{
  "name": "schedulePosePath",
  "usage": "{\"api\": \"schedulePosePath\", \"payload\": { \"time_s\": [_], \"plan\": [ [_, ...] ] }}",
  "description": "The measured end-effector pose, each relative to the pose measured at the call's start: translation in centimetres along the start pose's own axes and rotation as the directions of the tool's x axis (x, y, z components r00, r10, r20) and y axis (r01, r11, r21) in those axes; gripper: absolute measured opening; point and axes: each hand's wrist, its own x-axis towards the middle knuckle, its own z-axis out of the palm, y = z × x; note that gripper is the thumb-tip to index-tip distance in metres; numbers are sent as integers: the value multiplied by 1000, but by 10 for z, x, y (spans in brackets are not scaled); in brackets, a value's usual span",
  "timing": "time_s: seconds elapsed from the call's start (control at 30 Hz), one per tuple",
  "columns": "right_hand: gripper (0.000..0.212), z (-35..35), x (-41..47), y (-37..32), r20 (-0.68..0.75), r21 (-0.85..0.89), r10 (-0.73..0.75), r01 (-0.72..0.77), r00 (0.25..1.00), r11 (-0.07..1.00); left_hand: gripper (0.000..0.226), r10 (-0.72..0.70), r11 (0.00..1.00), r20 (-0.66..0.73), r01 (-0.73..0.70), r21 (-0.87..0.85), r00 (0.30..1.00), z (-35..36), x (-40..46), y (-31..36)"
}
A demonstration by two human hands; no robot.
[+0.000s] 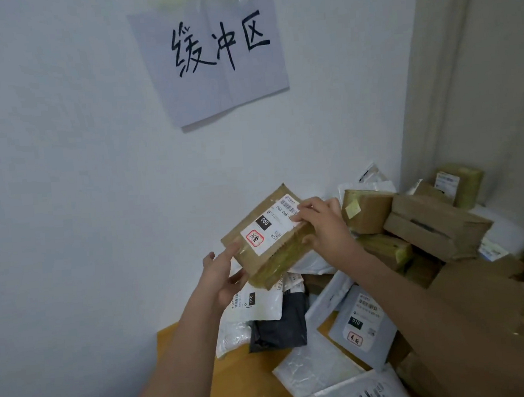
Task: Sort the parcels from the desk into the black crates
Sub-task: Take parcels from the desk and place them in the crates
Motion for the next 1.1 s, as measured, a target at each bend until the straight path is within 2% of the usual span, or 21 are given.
{"api": "schedulePosePath", "payload": {
  "time_s": [0.07, 0.17, 0.33, 0.5, 0.57, 0.6, 0.67, 0.7, 0.73, 0.77, 0.8, 0.83, 0.87, 0.9, 0.97, 1.03, 1.1],
  "plan": [
    [44, -3, 3, 7, -72, -26, -99, 97, 992, 995, 87, 0, 999, 51, 3, -43, 999, 2, -4, 2],
    [41, -5, 5, 16, -148, -74, -176, 167, 973, 983, 83, 8, 1000, 116, -7, -9, 993, 0, -2, 3],
    [39, -9, 4, 21, -282, -114, -270, 247, 921, 962, 53, 22, 999, 200, -30, 36, 979, -1, 6, 3],
    [44, -12, 6, 22, -366, -127, -361, 338, 858, 932, 74, 85, 990, 243, -109, 87, 966, -5, 10, 7],
    [38, -10, 8, 22, -363, -134, -336, 309, 869, 942, 70, 94, 989, 258, -119, 83, 962, -5, 8, 10],
    [36, -10, 8, 21, -370, -102, -271, 251, 888, 963, 66, 101, 992, 258, -118, 53, 961, -5, 9, 10],
    [37, -8, 8, 14, -385, 48, -2, 22, 923, 999, 51, 118, 993, 235, -118, -15, 965, -1, 9, 9],
    [40, -8, 8, 11, -357, 137, 160, -117, 920, 984, 39, 126, 992, 217, -120, -41, 968, 1, 7, 7],
    [43, -9, 9, 6, -269, 246, 328, -264, 906, 933, 28, 130, 991, 197, -120, -64, 972, 4, 6, 5],
    [47, -10, 10, 2, -95, 371, 486, -423, 869, 827, 22, 127, 990, 182, -113, -84, 975, 8, 4, 2],
    [51, -12, 10, -3, 157, 488, 596, -587, 787, 646, 18, 115, 990, 172, -98, -101, 978, 11, 2, 0],
    [54, -14, 9, -10, 417, 558, 613, -721, 671, 410, 15, 107, 989, 171, -86, -123, 980, 14, 1, -2],
    [56, -15, 8, -16, 590, 565, 562, -793, 580, 226, 13, 100, 986, 174, -74, -147, 980, 17, 0, -3],
    [55, -15, 7, -20, 681, 552, 501, -824, 534, 126, 12, 95, 984, 182, -64, -166, 979, 19, -1, -5],
    [48, -12, 8, -22, 735, 569, 416, -821, 536, 52, 18, 96, 984, 202, -62, -165, 975, 21, -1, -9],
    [38, -5, 10, -21, 717, 607, 385, -792, 582, 67, 30, 101, 989, 221, -73, -131, 970, 21, -2, -12],
    [34, -1, 12, -16, 700, 611, 397, -786, 594, 99, 39, 104, 992, 242, -84, -90, 965, 18, 1, -15]
  ]
}}
